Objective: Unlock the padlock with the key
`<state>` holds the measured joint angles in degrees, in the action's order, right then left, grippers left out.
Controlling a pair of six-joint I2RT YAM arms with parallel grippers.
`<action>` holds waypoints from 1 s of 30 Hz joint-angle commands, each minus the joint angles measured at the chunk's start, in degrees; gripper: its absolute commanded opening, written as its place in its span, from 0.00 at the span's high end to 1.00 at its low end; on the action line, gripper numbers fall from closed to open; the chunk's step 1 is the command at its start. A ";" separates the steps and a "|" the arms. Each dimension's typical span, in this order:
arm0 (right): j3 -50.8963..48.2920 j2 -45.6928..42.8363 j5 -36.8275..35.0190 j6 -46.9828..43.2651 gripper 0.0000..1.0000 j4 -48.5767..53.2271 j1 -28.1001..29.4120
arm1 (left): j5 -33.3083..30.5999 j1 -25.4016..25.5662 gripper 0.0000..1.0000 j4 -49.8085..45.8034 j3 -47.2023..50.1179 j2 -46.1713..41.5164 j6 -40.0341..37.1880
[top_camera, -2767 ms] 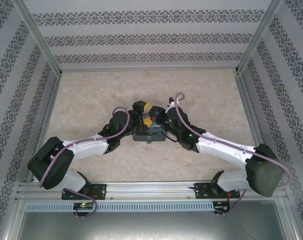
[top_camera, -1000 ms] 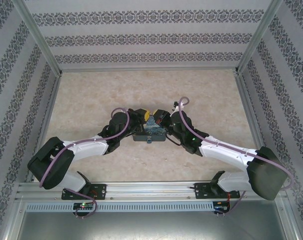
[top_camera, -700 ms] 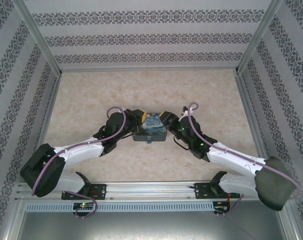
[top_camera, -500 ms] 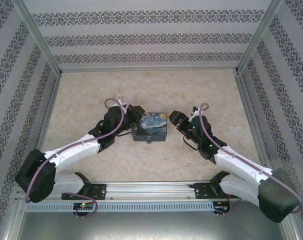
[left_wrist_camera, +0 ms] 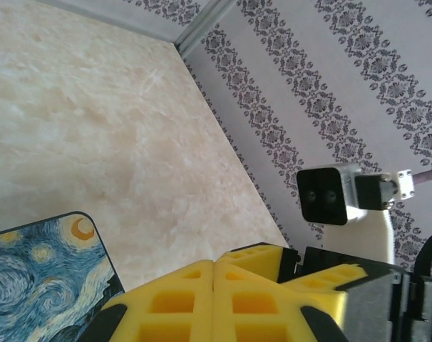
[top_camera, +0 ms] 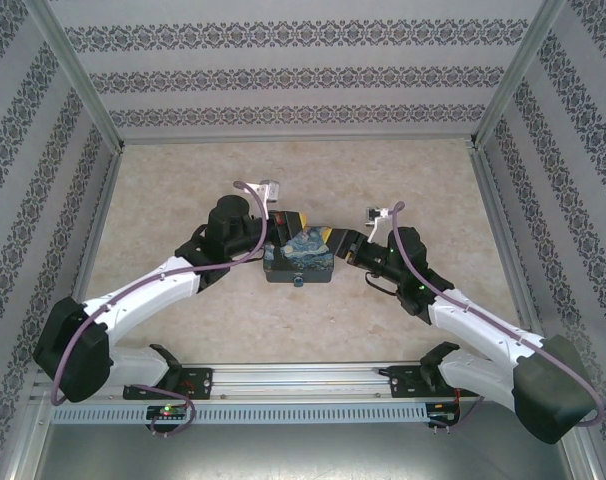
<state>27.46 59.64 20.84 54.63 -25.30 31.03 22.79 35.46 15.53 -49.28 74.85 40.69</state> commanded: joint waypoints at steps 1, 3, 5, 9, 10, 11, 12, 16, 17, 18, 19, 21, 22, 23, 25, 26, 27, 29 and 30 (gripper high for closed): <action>1.33 -0.27 2.68 -1.28 0.46 -5.47 0.61 | 4.14 -0.96 1.00 7.68 1.49 1.11 -1.34; 1.01 0.36 3.39 -0.18 0.47 -8.38 0.61 | 4.53 -1.07 1.00 10.62 2.23 1.64 -0.16; 1.01 0.87 3.77 0.52 0.47 -10.29 0.78 | 4.63 -1.10 1.00 12.09 2.45 2.03 0.69; 1.49 1.93 3.77 0.97 0.49 -11.45 1.17 | 4.68 -1.19 1.00 14.55 2.80 2.91 2.55; 1.61 2.19 3.77 1.05 0.49 -11.74 1.36 | 4.60 -1.20 1.00 15.21 2.94 3.03 3.03; 1.71 2.54 3.75 1.09 0.50 -12.04 1.53 | 4.47 -1.19 1.00 16.18 3.12 3.33 3.79; 1.87 2.99 3.80 1.20 0.50 -12.30 1.73 | 4.37 -1.19 1.00 16.98 3.27 3.62 4.36; 2.28 4.32 3.55 1.31 0.52 -13.26 2.44 | 4.54 -1.19 1.00 18.95 3.44 4.67 6.13; 2.41 4.58 3.55 1.34 0.52 -13.45 2.54 | 4.55 -1.19 1.00 19.27 3.48 4.89 6.40; 2.57 4.81 3.58 1.34 0.53 -13.65 2.72 | 4.50 -1.20 1.00 19.36 3.46 5.02 6.59; 2.59 4.99 3.56 1.27 0.54 -13.72 2.78 | 4.55 -1.18 1.00 19.46 3.42 5.09 6.71; 2.77 5.25 3.51 1.33 0.55 -13.98 2.98 | 4.55 -1.19 1.00 19.45 3.44 5.17 6.86; 2.77 5.32 3.49 1.33 0.56 -14.07 2.98 | 4.50 -1.19 1.00 19.46 3.41 5.21 6.86; 2.77 5.46 3.45 1.42 0.56 -14.16 2.99 | 4.53 -1.19 1.00 19.52 3.38 5.30 6.95; 2.90 5.73 3.43 1.36 0.57 -14.30 3.08 | 4.42 -1.19 1.00 19.70 3.48 5.39 7.27; 2.99 5.98 3.46 1.44 0.58 -14.41 3.15 | 4.41 -1.19 1.00 19.80 3.45 5.39 7.37; 3.08 6.29 3.50 1.54 0.59 -14.59 3.16 | 4.46 -1.20 1.00 19.80 3.48 5.48 7.39; 3.27 6.65 3.50 1.54 0.60 -14.86 3.38 | 4.44 -1.19 1.00 20.02 3.46 5.64 7.60; 3.34 6.87 3.45 1.54 0.61 -14.99 3.50 | 4.46 -1.19 1.00 20.07 3.40 5.71 7.57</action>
<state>28.91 65.84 23.51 55.75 -37.12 33.85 26.59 34.76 32.34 -46.35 80.01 47.48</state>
